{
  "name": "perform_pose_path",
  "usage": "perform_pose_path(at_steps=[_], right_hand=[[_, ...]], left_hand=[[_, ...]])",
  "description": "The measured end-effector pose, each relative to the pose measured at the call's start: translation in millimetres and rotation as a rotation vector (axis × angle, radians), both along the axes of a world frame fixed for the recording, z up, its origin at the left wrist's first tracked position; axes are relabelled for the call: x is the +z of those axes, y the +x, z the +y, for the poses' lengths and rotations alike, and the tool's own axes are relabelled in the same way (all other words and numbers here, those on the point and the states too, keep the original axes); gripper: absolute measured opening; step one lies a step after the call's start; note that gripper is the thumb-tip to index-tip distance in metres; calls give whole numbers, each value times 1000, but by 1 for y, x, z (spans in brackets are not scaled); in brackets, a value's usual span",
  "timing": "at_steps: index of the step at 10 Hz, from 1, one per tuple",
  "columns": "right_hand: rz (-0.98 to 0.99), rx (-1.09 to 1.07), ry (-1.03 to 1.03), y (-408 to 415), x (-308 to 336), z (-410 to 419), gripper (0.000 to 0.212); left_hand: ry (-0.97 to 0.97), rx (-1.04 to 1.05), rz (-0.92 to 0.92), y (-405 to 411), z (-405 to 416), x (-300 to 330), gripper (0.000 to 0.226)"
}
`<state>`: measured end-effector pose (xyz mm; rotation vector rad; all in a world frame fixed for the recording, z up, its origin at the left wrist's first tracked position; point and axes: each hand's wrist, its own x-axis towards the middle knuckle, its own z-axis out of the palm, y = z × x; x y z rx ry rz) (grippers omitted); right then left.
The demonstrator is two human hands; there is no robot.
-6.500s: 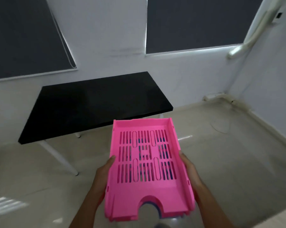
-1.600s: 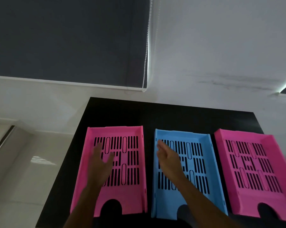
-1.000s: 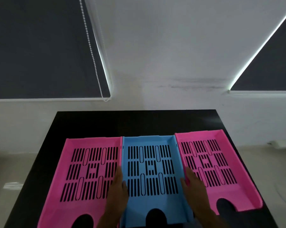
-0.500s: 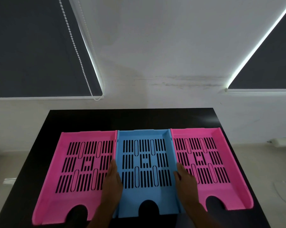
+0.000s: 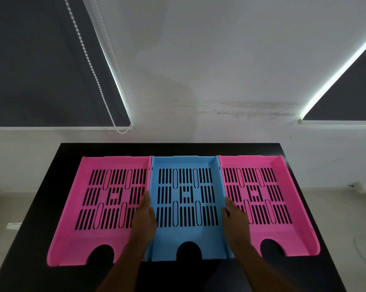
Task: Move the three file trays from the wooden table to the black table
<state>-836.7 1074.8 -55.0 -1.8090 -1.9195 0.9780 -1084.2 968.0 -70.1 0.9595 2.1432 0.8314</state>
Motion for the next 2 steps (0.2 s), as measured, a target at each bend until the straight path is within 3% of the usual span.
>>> perform_pose_path(at_steps=[1,2], right_hand=[[39,1,-12,1,11,-4,36],[81,-111,61,10,45,-8,25]], left_hand=[[-33,19,97,1,-4,4,69],[134,-70,216,24,-30,13,71]])
